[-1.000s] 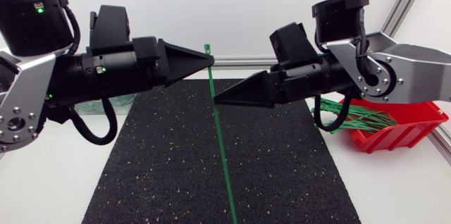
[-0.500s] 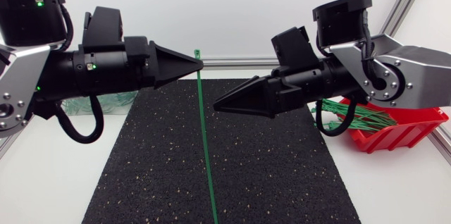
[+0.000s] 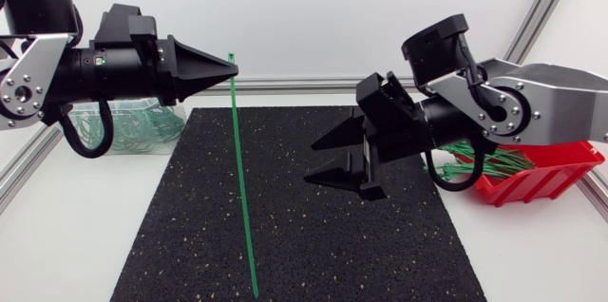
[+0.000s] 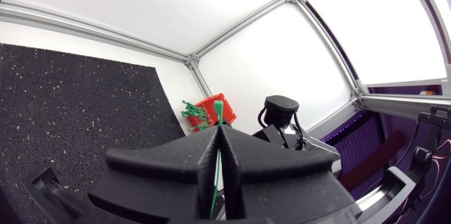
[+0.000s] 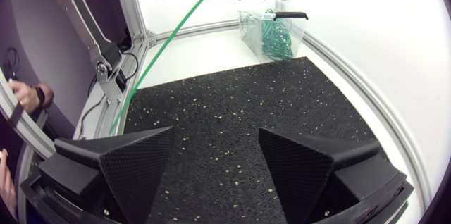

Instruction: Take a green cable tie from the red box, thread the tail through the head to close it, then place it in the transparent bin on the left.

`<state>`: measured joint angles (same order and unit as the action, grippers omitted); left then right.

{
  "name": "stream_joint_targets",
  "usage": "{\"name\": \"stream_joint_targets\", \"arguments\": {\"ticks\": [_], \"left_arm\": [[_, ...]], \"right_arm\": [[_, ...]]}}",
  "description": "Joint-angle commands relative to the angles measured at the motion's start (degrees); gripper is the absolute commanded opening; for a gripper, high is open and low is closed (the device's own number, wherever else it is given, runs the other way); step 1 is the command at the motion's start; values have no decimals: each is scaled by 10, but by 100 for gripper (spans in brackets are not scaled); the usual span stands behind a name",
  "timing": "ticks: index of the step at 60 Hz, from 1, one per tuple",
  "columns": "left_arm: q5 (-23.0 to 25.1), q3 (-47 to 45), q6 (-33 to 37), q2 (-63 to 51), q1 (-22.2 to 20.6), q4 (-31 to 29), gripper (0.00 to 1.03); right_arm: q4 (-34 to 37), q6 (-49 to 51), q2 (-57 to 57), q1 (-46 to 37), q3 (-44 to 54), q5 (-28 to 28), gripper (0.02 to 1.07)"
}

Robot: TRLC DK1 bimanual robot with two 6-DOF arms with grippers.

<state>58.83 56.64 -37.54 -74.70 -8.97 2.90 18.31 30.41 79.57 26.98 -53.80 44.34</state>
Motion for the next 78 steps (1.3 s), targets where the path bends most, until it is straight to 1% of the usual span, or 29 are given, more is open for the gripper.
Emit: {"name": "stream_joint_targets", "arguments": {"ticks": [1,4,9,14,17,21,23,25,27,31,35,38,40,44,47,50,55,61,65,70,74,78], "left_arm": [[24,22,-9,-15,15,-2,4],[40,25,-4,-24,23,-6,4],[53,29,4,-36,33,-10,4],[70,30,7,-44,44,-11,4],[75,30,9,-48,46,-11,4],[81,29,16,-51,48,-13,4],[86,29,22,-53,51,-18,4],[90,30,25,-55,52,-19,4],[96,30,26,-59,54,-19,4],[102,33,28,-67,55,-20,4],[107,37,32,-76,55,-20,4],[111,39,33,-82,54,-21,4],[117,39,35,-85,53,-21,4],[122,39,41,-91,50,-20,4],[128,41,44,-97,49,-21,4],[132,44,44,-101,48,-21,4],[140,46,45,-107,46,-21,4],[149,49,44,-119,40,-22,4],[155,52,44,-128,33,-26,4],[160,52,44,-135,27,-27,4],[163,53,44,-137,25,-27,4],[163,56,45,-139,24,-26,4]], "right_arm": [[9,90,-3,11,-10,-18,104],[8,107,-8,16,-10,-23,104],[13,136,-12,33,-11,-72,104],[54,175,-6,56,-29,-125,104],[84,204,-2,66,-39,-140,104],[84,209,-6,82,-36,-168,104],[77,221,-17,95,-25,-196,104],[80,209,-16,101,-31,-214,104],[88,212,-15,104,-36,-224,104],[74,214,-16,103,-36,-233,104],[45,214,-8,94,-39,-246,104],[8,221,-6,92,-32,-256,104],[-16,242,-4,93,-20,-268,104],[-96,294,-13,96,23,-269,104],[-184,338,-22,100,63,-271,104],[-225,366,-25,105,83,-274,103],[-267,412,-21,115,94,-295,104],[-310,469,-13,120,105,-307,103],[-361,519,-8,127,120,-304,103],[-401,594,0,127,134,-278,103],[-419,642,3,129,142,-257,103],[-425,671,8,142,143,-266,103]]}}
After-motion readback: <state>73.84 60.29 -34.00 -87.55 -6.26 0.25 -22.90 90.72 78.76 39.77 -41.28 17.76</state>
